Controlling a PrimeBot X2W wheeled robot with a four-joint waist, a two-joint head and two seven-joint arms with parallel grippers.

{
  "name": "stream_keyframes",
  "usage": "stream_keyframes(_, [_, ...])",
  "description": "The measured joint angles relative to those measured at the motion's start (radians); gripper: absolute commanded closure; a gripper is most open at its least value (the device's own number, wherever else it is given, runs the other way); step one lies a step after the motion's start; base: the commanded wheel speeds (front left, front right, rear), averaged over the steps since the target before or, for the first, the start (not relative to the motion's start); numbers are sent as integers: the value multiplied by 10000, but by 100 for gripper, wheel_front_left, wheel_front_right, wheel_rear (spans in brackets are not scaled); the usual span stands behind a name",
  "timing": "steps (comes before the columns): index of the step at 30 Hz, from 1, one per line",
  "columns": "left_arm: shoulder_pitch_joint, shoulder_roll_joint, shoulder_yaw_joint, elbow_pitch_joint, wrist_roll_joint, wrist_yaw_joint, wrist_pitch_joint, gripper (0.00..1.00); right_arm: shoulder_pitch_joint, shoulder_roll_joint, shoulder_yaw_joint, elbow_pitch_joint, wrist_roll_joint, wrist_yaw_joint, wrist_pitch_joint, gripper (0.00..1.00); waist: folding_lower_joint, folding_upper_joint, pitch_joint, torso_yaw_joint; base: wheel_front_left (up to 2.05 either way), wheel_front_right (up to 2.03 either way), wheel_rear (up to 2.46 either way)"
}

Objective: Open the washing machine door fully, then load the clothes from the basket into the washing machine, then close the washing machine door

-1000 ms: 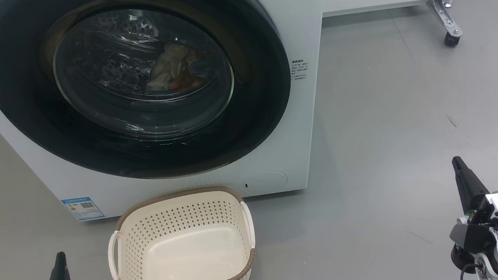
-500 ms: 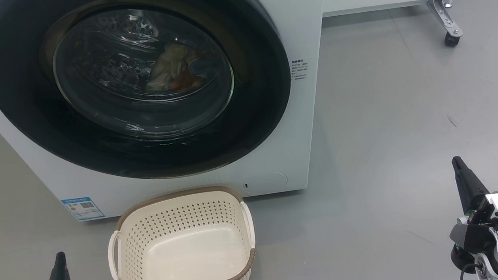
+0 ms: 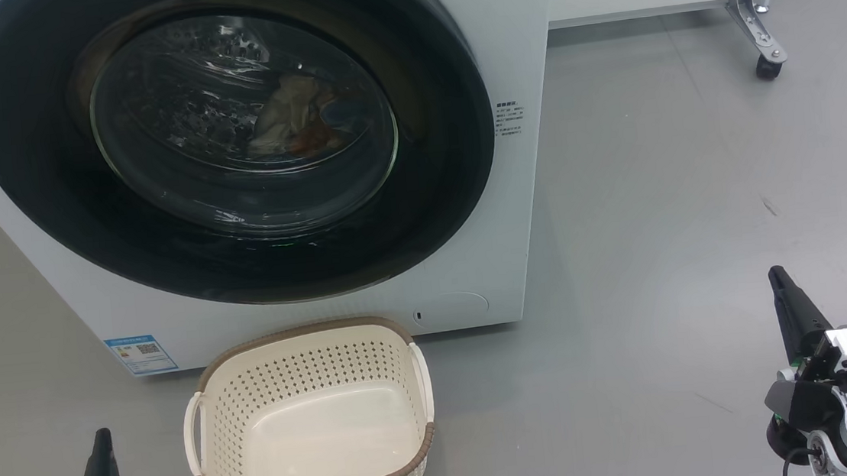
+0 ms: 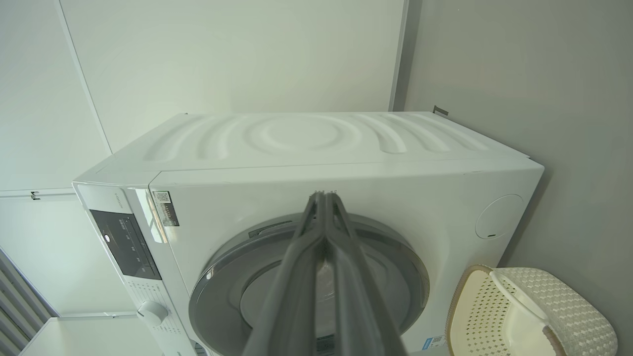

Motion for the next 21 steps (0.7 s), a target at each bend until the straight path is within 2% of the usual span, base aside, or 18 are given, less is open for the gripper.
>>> stream_keyframes(21, [0, -2, 2, 0, -2, 0, 0, 100, 0, 2, -6, 2, 0, 2, 0, 100, 0, 0, 0, 0, 0, 0, 0])
